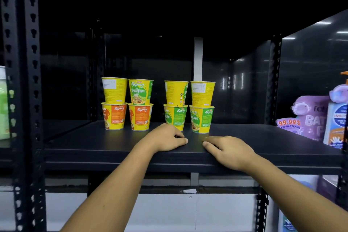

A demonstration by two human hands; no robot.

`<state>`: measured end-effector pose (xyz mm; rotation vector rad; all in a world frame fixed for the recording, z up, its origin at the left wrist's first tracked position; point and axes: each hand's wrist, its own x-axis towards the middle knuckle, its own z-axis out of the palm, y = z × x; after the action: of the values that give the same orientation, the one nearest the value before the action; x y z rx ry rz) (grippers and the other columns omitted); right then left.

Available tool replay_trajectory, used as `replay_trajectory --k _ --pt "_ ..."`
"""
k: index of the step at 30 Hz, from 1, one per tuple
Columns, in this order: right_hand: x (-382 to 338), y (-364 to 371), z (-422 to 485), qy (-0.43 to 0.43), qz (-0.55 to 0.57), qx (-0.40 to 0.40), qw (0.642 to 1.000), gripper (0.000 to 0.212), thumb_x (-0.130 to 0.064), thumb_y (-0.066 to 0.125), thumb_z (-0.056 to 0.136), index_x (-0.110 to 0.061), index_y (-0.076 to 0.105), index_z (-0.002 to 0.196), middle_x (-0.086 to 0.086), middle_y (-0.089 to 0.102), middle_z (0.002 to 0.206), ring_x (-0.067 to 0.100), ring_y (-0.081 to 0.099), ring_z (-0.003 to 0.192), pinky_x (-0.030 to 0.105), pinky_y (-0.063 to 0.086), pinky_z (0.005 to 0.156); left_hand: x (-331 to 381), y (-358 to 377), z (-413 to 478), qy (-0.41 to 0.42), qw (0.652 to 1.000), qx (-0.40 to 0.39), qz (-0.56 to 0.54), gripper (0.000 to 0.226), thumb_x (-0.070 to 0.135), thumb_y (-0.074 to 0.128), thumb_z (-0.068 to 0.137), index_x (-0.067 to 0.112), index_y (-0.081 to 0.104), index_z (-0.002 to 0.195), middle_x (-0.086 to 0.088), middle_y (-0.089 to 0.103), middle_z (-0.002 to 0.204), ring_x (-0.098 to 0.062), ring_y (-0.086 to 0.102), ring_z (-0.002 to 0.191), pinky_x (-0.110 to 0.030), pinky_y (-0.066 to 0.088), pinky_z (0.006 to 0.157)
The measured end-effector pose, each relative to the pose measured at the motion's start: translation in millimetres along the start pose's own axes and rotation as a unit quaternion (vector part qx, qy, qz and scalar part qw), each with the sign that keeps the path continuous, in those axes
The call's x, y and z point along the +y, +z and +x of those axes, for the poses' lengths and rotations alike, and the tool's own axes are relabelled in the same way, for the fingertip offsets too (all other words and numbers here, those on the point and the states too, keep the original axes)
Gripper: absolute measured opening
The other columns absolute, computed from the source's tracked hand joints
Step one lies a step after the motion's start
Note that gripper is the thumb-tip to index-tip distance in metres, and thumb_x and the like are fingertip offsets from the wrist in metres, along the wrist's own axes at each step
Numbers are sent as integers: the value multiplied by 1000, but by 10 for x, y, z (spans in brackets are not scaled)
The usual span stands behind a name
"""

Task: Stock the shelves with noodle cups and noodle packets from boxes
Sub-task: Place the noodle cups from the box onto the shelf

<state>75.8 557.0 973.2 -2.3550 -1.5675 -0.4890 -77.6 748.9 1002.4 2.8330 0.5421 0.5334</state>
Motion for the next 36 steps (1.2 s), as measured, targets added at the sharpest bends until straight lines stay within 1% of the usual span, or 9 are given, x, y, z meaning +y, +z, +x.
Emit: replay_trajectory --k 5,8,10,14,17,20,29,33,36 --pt "-108 103 -263 -40 -38 95 994 47 -52 18 107 -32 60 110 -16 67 111 13 62 104 33 42 75 148 30 -257 8 999 17 41 38 53 51 102 33 76 121 7 74 122 -16 62 110 -33 51 94" --pt "-113 199 -410 -53 -32 107 992 56 -58 20 105 -31 56 138 -14 61 139 11 54 130 33 40 103 288 151 -509 -9 994 53 92 45 59 36 105 38 72 123 6 73 118 -22 64 110 -38 52 88" --pt "-116 246 -562 -61 -38 83 994 65 -63 18 102 -30 41 153 -11 46 155 12 38 144 38 25 120 404 251 -708 -12 989 95 113 47 60 35 105 37 65 133 9 69 130 -21 61 120 -39 51 93" --pt "-100 248 -952 -58 -30 117 991 67 -63 19 101 -28 41 155 -10 40 160 14 30 150 44 13 127 598 446 -1143 11 989 136 51 53 52 45 106 27 49 152 8 47 158 -13 38 148 -31 31 119" --pt "-63 252 -1325 -71 24 130 989 60 -58 28 103 -27 48 150 -11 48 154 11 37 144 37 15 125 710 669 -1503 25 989 143 -1 52 46 50 105 24 51 152 10 48 156 -2 35 147 -25 29 122" --pt "-55 422 -1826 -108 87 58 989 54 -55 34 105 -29 42 152 -13 48 151 11 37 143 27 18 120 842 1039 -1910 9 995 101 -16 51 49 51 105 25 53 150 13 50 153 0 40 144 -25 32 120" --pt "-232 1533 -3624 -85 168 -191 963 57 -54 31 107 -30 33 159 -9 41 159 9 30 150 31 14 124 1143 2562 -3426 -120 987 -77 -67 51 52 52 103 30 53 150 15 50 153 -4 45 141 -25 37 116" --pt "-314 2045 -4360 -52 183 -297 936 73 -65 14 96 -30 40 155 -7 48 154 13 38 145 38 24 120 1134 3176 -4085 -179 962 -183 -89 55 62 49 99 34 57 145 11 61 141 -12 60 124 -25 47 93" --pt "-358 2345 -4779 -27 180 -348 920 82 -67 8 89 -29 44 152 -7 52 151 14 43 141 36 27 115 1046 3571 -4529 -230 935 -245 -113 65 73 43 90 36 61 140 8 65 137 -16 62 122 -35 52 96"
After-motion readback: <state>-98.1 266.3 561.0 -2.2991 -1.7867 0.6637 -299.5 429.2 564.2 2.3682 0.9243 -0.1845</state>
